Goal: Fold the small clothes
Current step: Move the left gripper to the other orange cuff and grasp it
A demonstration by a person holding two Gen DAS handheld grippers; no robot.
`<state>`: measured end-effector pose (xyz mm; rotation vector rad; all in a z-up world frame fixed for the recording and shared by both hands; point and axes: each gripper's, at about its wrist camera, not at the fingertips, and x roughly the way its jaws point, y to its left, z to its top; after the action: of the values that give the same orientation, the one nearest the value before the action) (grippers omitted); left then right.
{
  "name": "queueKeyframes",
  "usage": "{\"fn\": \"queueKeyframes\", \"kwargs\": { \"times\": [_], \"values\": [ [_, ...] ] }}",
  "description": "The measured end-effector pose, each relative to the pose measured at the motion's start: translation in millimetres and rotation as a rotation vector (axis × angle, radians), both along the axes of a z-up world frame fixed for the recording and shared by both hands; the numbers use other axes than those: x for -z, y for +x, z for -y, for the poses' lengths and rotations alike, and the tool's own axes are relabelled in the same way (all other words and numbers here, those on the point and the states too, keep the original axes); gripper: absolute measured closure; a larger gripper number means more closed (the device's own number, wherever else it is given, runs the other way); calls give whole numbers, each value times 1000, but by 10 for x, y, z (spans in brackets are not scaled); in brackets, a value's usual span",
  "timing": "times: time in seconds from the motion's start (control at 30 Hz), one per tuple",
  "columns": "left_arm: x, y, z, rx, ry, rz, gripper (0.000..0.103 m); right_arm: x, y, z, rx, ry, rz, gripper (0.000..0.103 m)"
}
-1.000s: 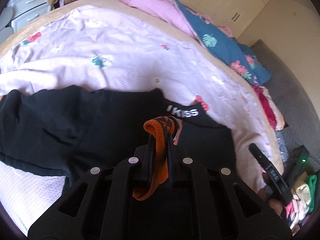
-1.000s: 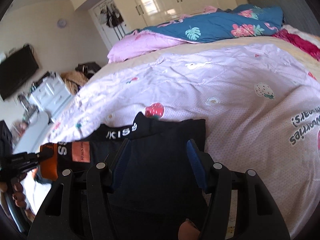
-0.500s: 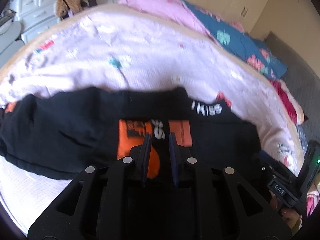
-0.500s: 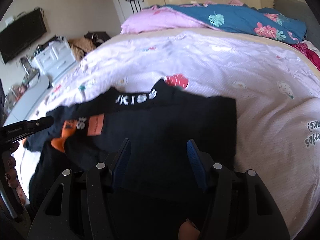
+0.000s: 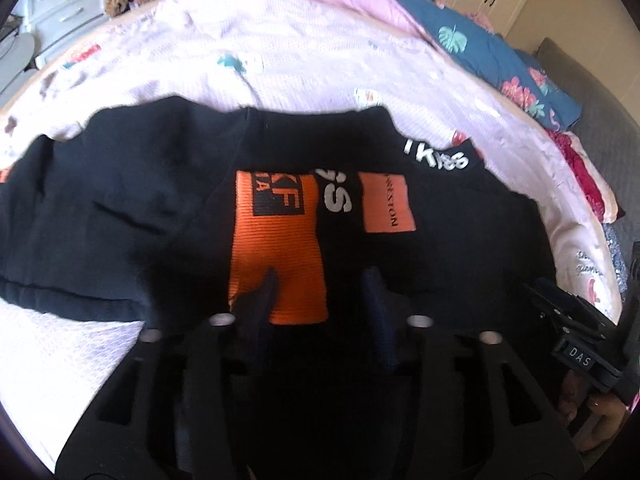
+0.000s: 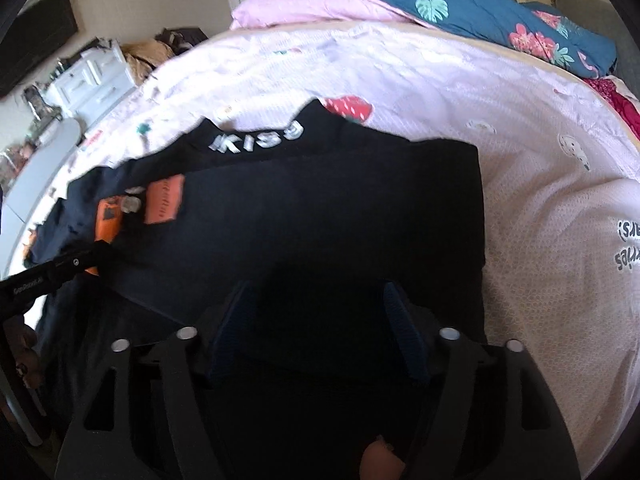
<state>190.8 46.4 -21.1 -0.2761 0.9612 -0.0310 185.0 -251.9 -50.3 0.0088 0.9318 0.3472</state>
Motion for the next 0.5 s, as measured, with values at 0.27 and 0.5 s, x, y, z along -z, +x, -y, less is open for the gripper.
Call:
{"fn": "queueKeyframes", "kwargs": {
  "times": [0.27,0.5],
  "values": [
    [-148,-198,-111,-23,22,42,36,-240,-235,-26,27,16,112,6],
    [-259,-334,-357,-101,18,80,18,-405,-424,-105,38,55,160,4]
  ]
}}
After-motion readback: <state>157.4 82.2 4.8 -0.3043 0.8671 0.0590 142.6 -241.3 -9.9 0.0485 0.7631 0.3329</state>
